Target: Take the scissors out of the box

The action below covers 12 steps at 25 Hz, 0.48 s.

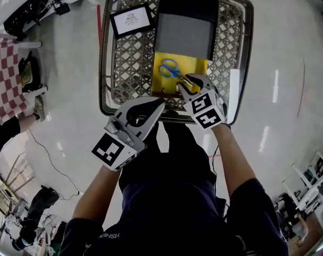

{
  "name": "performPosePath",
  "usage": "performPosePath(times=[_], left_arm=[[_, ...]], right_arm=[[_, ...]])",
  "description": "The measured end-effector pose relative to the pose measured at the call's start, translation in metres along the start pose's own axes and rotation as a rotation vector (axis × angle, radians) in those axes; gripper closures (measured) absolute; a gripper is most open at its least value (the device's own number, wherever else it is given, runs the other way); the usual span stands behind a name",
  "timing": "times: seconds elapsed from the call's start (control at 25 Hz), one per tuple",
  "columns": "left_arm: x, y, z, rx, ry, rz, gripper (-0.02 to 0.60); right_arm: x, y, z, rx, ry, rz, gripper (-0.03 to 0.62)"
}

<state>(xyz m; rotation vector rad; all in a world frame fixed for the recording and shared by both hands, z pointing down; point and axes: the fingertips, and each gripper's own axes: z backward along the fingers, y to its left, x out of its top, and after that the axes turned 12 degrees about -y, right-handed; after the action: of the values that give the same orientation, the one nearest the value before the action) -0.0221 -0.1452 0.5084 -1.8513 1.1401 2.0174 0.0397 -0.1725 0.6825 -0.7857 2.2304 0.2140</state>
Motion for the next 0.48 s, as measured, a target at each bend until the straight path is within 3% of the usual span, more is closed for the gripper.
performPosePath(times=[0.48], left_arm=[[-0.002, 0.024, 0.019, 0.010, 0.010, 0.042, 0.555]], right_arm=[[-0.036, -0.003, -0.041, -0.013, 0.261, 0.076, 0.466]])
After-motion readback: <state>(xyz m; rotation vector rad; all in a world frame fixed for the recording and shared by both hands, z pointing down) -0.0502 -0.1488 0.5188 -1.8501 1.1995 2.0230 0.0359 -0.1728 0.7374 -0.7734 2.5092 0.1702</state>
